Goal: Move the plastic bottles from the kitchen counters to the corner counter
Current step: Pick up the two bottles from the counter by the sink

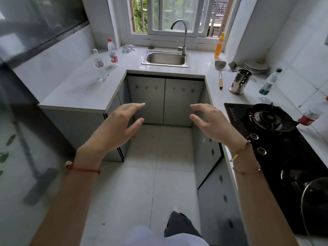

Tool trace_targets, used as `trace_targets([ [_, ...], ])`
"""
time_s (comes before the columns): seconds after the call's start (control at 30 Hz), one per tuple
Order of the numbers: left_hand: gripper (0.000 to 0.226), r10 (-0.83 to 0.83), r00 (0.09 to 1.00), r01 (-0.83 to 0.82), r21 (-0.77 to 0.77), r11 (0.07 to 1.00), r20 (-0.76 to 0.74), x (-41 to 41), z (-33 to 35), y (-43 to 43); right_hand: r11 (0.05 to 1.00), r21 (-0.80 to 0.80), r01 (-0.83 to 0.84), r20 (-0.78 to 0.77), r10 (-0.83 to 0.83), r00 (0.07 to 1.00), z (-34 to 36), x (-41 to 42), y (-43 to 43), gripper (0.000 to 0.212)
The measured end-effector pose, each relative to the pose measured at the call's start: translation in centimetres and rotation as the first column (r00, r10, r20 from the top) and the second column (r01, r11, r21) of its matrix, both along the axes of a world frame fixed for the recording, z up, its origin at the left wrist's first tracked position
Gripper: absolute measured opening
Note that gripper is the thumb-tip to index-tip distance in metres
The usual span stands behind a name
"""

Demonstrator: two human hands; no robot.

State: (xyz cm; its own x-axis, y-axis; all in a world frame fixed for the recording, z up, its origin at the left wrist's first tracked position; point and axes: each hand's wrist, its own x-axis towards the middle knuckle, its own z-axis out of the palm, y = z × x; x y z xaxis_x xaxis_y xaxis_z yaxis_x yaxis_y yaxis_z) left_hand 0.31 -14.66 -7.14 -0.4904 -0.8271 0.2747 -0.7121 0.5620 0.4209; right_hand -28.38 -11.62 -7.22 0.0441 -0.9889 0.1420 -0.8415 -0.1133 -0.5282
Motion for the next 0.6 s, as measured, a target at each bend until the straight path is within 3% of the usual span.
trace_targets([
  [0.6,0.047,0.177,0.984,-0.173,0.098,0.98,-0.031,-6.8,-2.5,-17.4,0.995,0.047,-0.088,-0.031,0.09,0.996,-1.3,-6.5,-20.3,0.04],
])
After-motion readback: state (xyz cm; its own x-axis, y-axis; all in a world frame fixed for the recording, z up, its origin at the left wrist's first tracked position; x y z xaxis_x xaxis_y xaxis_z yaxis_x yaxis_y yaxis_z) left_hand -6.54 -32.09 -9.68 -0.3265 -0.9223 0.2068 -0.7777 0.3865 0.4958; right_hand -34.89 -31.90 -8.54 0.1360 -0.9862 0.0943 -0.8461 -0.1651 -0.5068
